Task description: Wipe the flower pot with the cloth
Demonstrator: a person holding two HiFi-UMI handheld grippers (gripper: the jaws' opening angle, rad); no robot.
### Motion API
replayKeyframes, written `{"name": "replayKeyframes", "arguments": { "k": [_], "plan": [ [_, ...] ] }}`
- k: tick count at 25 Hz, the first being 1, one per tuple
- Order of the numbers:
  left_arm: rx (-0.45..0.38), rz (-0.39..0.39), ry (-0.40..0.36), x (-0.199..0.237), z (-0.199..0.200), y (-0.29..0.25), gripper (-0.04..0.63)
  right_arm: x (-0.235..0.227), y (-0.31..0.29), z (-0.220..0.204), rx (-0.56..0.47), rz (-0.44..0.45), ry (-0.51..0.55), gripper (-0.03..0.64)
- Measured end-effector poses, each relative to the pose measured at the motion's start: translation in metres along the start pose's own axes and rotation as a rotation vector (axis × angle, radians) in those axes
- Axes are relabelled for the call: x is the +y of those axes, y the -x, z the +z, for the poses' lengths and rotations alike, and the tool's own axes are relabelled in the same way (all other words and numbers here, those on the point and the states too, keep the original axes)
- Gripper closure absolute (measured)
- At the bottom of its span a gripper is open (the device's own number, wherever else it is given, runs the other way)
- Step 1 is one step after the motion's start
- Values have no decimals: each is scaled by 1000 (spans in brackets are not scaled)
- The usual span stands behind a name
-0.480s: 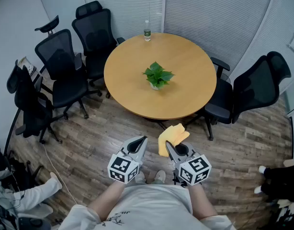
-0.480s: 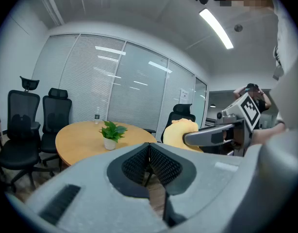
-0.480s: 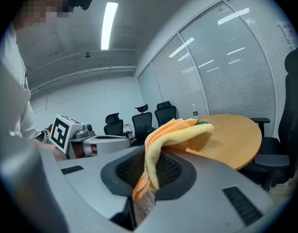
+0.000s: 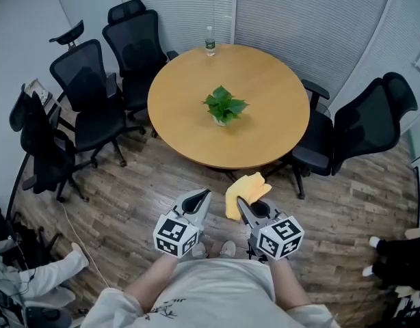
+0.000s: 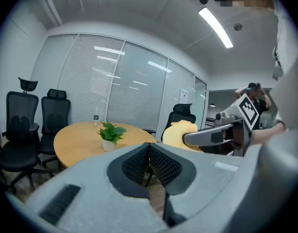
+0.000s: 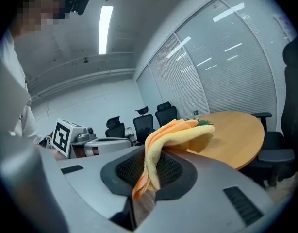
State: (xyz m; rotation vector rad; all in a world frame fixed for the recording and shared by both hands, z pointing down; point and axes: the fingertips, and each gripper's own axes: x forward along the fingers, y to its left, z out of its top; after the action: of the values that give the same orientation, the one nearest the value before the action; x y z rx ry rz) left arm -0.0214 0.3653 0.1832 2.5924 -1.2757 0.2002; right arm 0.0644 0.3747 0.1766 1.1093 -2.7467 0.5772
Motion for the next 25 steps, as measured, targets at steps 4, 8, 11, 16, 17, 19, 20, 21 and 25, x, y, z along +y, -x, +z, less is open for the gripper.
{"name": "replayKeyframes", "arguments": {
  "k": [4, 8, 11, 16, 17, 19, 20, 21, 25],
  "plan": [
    [8, 8, -10, -6, 2, -8, 584, -11, 5, 5, -17, 9, 2, 565],
    [-14, 8, 12, -14, 1, -12, 584, -16, 11, 1, -7, 36, 19, 565],
    [-32, 18, 15, -19, 1, -16, 584, -19, 14, -1, 9, 58, 45, 564],
    [-24, 42, 29, -32, -8, -22, 584, -28, 26, -6, 24, 75, 54, 564],
    [-20, 45, 32, -34, -10, -23, 584, -31, 27, -8, 28, 75, 52, 564],
    [-14, 51, 37, -34, -13, -24, 584, -33, 27, -11, 31, 75, 42, 564],
    [-12, 54, 41, -32, -15, -23, 584, -34, 26, -12, 31, 77, 37, 565],
    [-12, 57, 44, -30, -15, -24, 584, -34, 24, -13, 33, 78, 33, 564],
    [-12, 66, 52, -16, -17, -29, 584, -40, 10, -16, 47, 81, 32, 563]
  ]
}}
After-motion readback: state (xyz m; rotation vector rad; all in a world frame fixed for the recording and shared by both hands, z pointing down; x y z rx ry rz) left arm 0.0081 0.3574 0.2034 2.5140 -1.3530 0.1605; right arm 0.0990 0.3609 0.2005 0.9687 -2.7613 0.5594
